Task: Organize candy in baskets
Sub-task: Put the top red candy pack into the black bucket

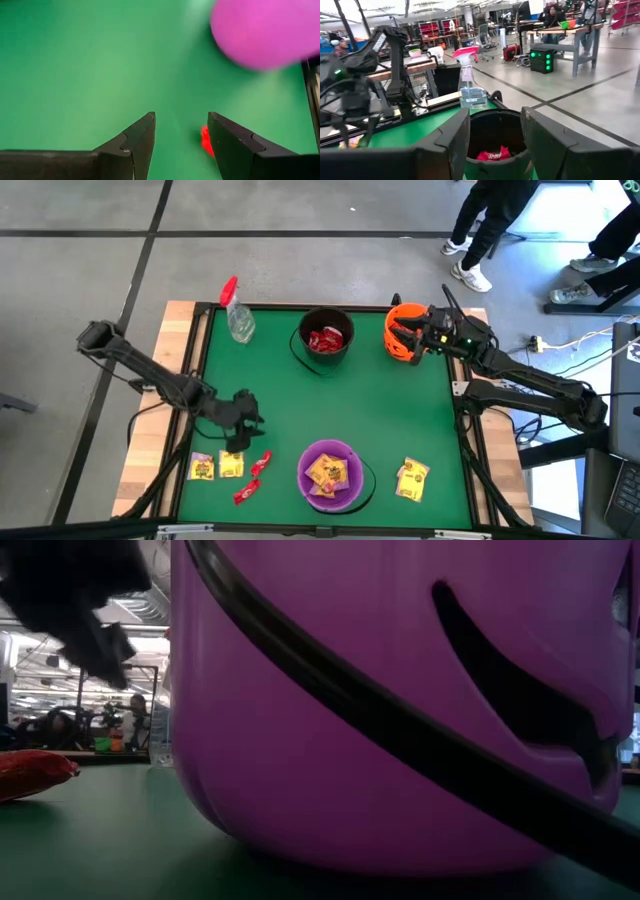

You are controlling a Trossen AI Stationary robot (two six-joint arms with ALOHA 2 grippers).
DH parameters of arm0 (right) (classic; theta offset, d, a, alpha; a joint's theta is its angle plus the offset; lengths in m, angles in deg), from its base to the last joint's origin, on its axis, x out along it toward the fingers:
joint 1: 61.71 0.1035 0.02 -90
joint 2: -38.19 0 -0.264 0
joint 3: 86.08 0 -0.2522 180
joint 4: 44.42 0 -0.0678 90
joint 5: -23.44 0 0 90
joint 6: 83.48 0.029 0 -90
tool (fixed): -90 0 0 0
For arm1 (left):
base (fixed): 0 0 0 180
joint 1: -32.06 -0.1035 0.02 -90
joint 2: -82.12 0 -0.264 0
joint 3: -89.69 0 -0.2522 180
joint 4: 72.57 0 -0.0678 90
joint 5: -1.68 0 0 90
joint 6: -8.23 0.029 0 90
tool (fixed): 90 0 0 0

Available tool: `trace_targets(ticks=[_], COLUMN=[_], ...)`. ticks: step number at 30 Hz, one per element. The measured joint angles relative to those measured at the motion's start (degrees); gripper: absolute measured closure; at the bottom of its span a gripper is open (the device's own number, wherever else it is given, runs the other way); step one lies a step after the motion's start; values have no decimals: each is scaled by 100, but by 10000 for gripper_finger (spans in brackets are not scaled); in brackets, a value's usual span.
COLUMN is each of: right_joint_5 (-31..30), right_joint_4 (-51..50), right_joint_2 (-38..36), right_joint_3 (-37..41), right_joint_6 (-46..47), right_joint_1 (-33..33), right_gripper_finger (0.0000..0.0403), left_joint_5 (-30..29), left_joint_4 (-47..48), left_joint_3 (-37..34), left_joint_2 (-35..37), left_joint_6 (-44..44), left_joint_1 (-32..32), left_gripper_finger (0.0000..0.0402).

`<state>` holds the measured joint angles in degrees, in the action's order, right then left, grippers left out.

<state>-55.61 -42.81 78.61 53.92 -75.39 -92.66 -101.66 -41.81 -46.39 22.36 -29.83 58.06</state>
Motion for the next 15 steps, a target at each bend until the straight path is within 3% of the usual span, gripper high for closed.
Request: trace_targets(ticks=[4,12,15], right_joint_5=[-30,-88,-97], right_joint_4=[-3,-9,-20], right_joint_2=[0,2,2], right_joint_3=[0,0,0], right_joint_6=[2,20,20], right_joint_1=[26,24,24], right_gripper_finger=[226,226,226], left_joint_5=[292,520,517], left_joint_4=[-133,-1851,-2082], left_joint_3=[0,0,0], left_joint_2=[-535,-1579,-1821], left_joint_6=[-439,-754,-949], left_joint_1=[388,871,976], left_gripper_finger=[231,231,231])
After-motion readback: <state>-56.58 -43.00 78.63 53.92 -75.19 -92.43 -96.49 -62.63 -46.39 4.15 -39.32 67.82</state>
